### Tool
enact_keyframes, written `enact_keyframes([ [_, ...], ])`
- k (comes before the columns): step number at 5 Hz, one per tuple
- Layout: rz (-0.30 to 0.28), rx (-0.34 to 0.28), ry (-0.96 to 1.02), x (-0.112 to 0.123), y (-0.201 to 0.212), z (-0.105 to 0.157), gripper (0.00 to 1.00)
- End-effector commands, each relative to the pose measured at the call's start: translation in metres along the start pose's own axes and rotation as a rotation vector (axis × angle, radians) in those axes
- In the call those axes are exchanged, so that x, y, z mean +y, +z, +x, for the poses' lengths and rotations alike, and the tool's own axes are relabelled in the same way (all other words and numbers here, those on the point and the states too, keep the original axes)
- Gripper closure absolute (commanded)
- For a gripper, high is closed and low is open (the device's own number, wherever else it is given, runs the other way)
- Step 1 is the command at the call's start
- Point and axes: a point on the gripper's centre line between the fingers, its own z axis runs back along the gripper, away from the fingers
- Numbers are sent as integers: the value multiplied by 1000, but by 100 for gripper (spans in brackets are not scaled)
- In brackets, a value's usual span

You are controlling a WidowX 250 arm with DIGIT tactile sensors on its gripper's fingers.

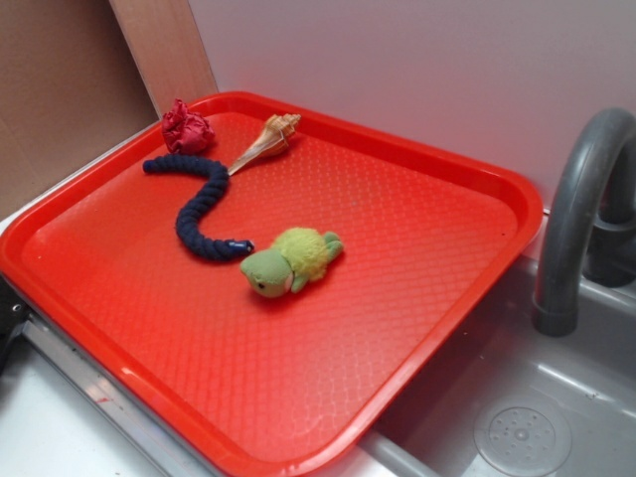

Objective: Grab the green animal.

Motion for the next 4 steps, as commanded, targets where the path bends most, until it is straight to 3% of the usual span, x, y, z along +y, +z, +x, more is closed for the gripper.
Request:
enact_keyframes([
  [1, 0, 0, 0, 0, 0, 0, 0],
  [3, -69, -18, 7, -31, -11, 53, 0],
  [4, -75, -34, -15, -47, -23, 78, 0],
])
